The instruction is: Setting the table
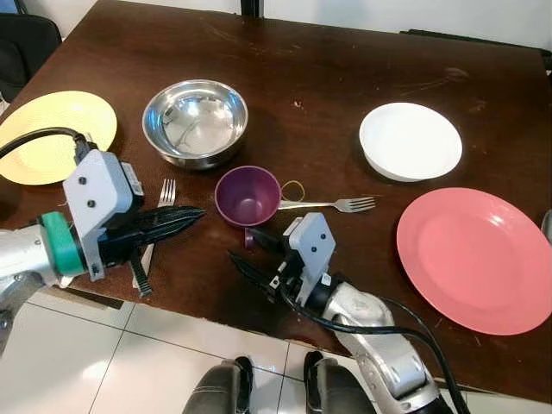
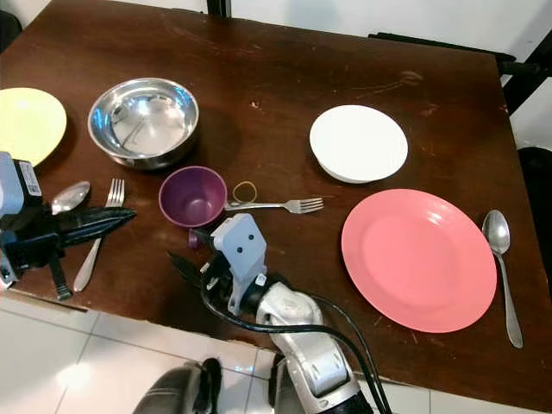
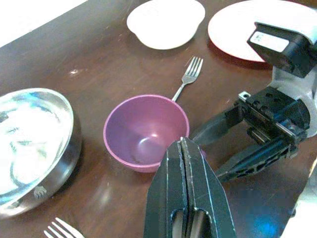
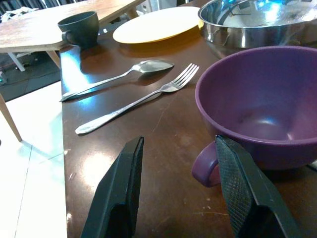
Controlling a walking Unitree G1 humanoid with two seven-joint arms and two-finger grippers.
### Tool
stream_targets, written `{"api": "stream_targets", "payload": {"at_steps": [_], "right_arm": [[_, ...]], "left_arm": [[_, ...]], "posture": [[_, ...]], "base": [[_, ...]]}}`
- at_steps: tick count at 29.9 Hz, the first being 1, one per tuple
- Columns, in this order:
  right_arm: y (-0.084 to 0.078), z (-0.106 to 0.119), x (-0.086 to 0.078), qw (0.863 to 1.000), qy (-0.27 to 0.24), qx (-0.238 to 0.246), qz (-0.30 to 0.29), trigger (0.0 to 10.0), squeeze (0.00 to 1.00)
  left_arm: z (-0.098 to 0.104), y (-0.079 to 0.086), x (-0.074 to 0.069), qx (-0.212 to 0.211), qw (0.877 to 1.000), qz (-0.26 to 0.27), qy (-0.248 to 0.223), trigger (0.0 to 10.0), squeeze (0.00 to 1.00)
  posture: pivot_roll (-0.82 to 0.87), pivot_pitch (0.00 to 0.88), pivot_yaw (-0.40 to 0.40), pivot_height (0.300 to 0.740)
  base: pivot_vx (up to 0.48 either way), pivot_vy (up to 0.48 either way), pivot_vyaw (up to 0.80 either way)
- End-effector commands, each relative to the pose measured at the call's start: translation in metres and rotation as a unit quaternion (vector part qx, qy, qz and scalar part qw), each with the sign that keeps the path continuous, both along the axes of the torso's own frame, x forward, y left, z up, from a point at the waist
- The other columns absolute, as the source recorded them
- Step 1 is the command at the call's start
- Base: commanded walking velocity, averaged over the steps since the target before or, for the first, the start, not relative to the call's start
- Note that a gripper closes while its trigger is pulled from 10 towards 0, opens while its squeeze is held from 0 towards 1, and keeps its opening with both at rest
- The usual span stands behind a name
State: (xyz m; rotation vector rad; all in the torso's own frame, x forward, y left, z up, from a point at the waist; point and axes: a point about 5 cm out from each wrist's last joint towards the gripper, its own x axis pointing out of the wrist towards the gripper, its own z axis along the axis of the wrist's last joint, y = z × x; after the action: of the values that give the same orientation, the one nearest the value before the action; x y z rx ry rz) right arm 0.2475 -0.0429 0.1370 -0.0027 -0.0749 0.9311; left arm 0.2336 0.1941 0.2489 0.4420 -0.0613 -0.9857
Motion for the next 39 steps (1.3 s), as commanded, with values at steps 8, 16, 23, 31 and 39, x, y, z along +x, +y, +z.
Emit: {"api": "stream_targets", "payload": {"at_steps": [8, 16, 23, 31, 39], "right_arm": [[-0.003, -0.010, 0.004, 0.999, -0.004, -0.044, -0.024, 10.0, 0.00], [-0.002, -0.014, 0.000, 0.999, 0.020, -0.041, -0.024, 10.0, 0.00], [-0.003, -0.024, 0.001, 0.996, 0.033, -0.080, -0.034, 10.0, 0.00], [-0.002, -0.029, 0.012, 0.990, 0.049, -0.091, -0.096, 10.0, 0.00], [0.002, -0.022, 0.022, 0.988, 0.057, -0.053, -0.133, 10.0, 1.00]], "left_arm": [[0.003, 0.004, 0.008, 0.013, 1.000, -0.006, 0.008, 10.0, 0.00], [0.006, 0.005, 0.015, 0.009, 1.000, 0.008, -0.005, 10.0, 0.00], [0.009, 0.006, 0.019, 0.008, 1.000, 0.011, -0.012, 10.0, 0.00], [0.007, 0.006, 0.019, 0.003, 1.000, 0.015, -0.013, 10.0, 0.00], [0.005, 0.006, 0.020, 0.001, 1.000, 0.016, -0.013, 10.0, 0.00]], "posture": [[0.04, 0.159, 0.113, 0.740], [0.04, 0.155, 0.107, 0.740], [0.04, 0.155, 0.108, 0.740], [0.04, 0.156, 0.109, 0.740], [0.04, 0.156, 0.112, 0.740]], "base": [[0.000, 0.000, 0.00], [0.000, 0.000, 0.00], [0.000, 0.000, 0.00], [0.000, 0.000, 0.00], [0.000, 0.000, 0.00]]}}
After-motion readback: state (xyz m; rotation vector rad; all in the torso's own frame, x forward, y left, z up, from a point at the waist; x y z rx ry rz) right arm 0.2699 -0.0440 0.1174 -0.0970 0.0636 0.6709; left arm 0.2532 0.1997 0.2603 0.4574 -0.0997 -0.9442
